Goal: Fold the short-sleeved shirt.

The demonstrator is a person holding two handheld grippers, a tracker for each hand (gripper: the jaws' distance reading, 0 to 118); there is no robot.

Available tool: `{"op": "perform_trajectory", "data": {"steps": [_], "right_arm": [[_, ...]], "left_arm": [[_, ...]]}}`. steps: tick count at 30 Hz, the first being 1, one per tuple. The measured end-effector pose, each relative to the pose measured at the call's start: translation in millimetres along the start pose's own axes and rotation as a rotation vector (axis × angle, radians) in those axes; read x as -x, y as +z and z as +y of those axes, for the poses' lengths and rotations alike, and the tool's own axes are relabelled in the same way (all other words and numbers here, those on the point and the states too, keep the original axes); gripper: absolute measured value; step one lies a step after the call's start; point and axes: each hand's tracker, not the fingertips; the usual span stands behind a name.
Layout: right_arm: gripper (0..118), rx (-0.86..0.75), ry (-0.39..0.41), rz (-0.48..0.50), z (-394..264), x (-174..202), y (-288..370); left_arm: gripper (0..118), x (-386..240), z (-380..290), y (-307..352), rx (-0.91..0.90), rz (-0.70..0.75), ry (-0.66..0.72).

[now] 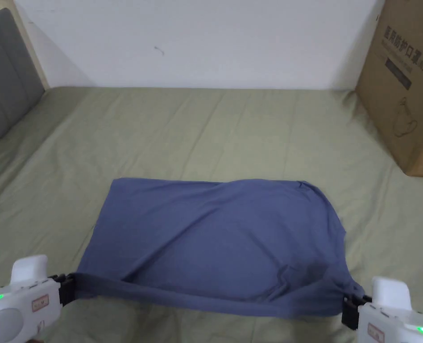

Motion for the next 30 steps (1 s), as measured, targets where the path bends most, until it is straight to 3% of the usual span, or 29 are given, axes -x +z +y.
{"op": "perform_trajectory", "data": {"steps": [8,14,21,28,29,30], "right_arm": [[7,-0.043,0.018,-0.021,74.6,15.0,-33.1],[7,0.038,-0.048,-0.053,107.8,13.4,-95.5],[8,0.138,-0.119,-0.099,114.8,9.3,-169.8],[8,0.182,-0.094,-0.122,99.0,10.1,-192.6],[17,0.172,-0.086,-0.124,100.3,11.0,-188.8],[31,0.167,-0.079,-0.128,103.5,11.4,-185.1]], "left_arm": [[3,-22.8,67.3,-37.9,-0.036,0.020,-0.043],[3,-32.2,101.1,-104.3,0.032,0.053,-0.096],[3,-37.3,107.7,-182.6,0.147,0.097,-0.150],[3,-35.5,98.8,-194.2,0.190,0.098,-0.107],[6,-33.5,100.7,-190.9,0.189,0.093,-0.096],[16,-32.7,103.2,-185.7,0.194,0.083,-0.085]]}}
